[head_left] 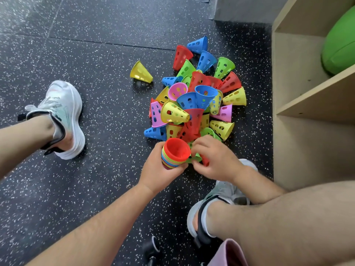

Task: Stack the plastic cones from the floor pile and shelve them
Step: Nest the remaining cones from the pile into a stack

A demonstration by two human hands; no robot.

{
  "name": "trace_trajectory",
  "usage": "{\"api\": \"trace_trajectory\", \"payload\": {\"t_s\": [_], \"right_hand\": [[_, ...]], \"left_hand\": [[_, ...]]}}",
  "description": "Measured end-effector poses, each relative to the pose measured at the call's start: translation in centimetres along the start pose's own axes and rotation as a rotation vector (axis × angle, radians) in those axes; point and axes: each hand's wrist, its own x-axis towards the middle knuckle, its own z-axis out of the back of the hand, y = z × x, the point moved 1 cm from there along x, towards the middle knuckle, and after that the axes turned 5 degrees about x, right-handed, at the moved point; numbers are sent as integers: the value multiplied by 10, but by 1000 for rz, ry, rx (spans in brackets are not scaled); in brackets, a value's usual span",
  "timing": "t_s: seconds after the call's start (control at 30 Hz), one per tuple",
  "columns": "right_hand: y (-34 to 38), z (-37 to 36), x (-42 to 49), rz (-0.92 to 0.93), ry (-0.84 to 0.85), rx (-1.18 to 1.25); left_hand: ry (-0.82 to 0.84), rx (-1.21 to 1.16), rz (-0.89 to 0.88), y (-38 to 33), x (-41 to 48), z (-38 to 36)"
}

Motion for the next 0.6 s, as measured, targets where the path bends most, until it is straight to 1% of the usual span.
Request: {"api": "trace_trajectory", "payload": {"t_s": [0.1,0.27,0.37,0.47,0.6], "right_hand": [[1,-20,-12,40,61,-101],[-9,-32,-21,-100,165,-264],[-14,-36,-21,-114,237,-348],[-14,-34,-17,-144,218,-291],[-11,-24,-7,-237,97,-45]], "left_hand": [[2,33,17,10,-5,1],[3,79,38,19,-9,5],[6,85,48,23,-10,6],[-8,92,50,24,-10,7],[-19,94,60,25,-9,11]]}}
